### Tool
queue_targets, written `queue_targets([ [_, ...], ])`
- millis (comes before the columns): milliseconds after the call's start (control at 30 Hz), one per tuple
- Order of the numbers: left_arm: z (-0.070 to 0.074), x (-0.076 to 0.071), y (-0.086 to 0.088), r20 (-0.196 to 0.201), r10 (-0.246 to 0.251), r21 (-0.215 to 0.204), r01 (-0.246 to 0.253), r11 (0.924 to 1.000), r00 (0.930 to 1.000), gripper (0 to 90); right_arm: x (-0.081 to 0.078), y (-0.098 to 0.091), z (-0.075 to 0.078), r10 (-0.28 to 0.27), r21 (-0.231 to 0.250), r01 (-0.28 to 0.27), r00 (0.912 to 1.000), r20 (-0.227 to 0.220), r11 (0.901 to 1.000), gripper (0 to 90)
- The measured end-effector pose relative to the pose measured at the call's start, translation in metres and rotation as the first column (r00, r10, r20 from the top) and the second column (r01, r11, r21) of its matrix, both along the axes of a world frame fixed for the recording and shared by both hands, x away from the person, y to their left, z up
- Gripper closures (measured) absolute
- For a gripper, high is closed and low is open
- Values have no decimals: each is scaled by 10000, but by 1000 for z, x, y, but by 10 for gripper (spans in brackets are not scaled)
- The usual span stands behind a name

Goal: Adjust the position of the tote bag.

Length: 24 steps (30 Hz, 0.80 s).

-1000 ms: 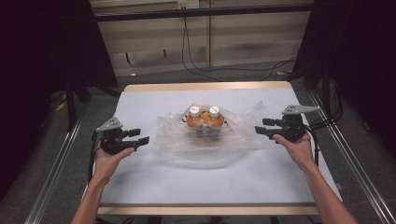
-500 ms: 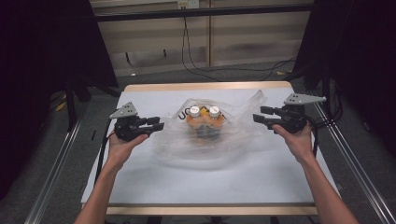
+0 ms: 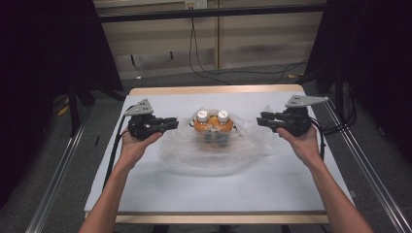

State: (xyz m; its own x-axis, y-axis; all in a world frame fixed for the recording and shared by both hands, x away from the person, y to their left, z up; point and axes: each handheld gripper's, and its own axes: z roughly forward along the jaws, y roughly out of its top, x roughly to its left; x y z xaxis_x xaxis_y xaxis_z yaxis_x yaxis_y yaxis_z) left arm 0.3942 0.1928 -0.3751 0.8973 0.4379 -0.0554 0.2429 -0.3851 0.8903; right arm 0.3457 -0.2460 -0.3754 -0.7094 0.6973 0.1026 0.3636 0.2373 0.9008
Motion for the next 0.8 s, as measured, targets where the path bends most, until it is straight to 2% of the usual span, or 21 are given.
queue_targets([
  [33, 0, 0, 0, 0, 0, 0, 0, 10000, 10000, 842, 0, 0, 0, 0, 0, 0, 10000, 0, 10000, 694],
  [67, 0, 5, -8, -34, -83, 168, 84, 9998, 10000, 847, 7, 14, -1, 414, -105, -415, 9991, -28, 9991, 711],
  [100, 0, 5, -8, -34, -83, 168, 84, 9998, 10000, 854, 7, 14, -1, 414, -105, -415, 9991, -28, 9991, 711],
  [133, -2, 9, -17, -94, -214, 249, 217, 9995, 9997, 855, 14, 26, -1, 663, -217, -665, 9978, -94, 9976, 758],
  [233, -4, 12, -25, -155, -366, 349, 371, 9987, 9992, 855, 20, 35, -3, 832, -316, -838, 9963, -192, 9960, 808],
  [300, -6, 13, -32, -237, -588, 383, 597, 9975, 9980, 855, 25, 44, -7, 1007, -484, -1022, 9944, -321, 9936, 842],
  [333, -8, 13, -35, -244, -670, 510, 681, 9964, 9975, 853, 28, 53, -16, 1145, -719, -1181, 9920, -528, 9904, 865],
  [400, -13, 14, -39, -396, -863, 557, 885, 9945, 9955, 853, 29, 55, -19, 1207, -744, -1249, 9910, -579, 9894, 869],
  [467, -18, 19, -41, -411, -630, 879, 664, 9939, 9972, 857, 30, 61, -24, 1365, -771, -1420, 9880, -720, 9869, 900],
  [533, -20, 23, -39, -523, -449, 782, 489, 9957, 9976, 871, 32, 60, -26, 1271, -646, -1318, 9893, -723, 9892, 900],
  [633, -23, 28, -40, -612, -359, 951, 416, 9946, 9975, 867, 32, 61, -28, 1160, -933, -1234, 9900, -804, 9880, 900],
  [667, -26, 30, -40, -711, -331, 945, 397, 9947, 9969, 867, 34, 60, -33, 1172, -993, -1275, 9877, -1039, 9869, 900],
  [700, -27, 31, -39, -702, -224, 1138, 303, 9930, 9973, 867, 34, 60, -33, 1172, -993, -1275, 9877, -1039, 9869, 900],
  [733, -30, 32, -39, -834, -158, 1118, 252, 9934, 9964, 867, 35, 60, -35, 1199, -1005, -1314, 9863, -1129, 9862, 900],
  [800, -36, 34, -41, -929, -239, 1234, 353, 9917, 9954, 868, 36, 61, -48, 1328, -1038, -1488, 9802, -1471, 9834, 900],
])
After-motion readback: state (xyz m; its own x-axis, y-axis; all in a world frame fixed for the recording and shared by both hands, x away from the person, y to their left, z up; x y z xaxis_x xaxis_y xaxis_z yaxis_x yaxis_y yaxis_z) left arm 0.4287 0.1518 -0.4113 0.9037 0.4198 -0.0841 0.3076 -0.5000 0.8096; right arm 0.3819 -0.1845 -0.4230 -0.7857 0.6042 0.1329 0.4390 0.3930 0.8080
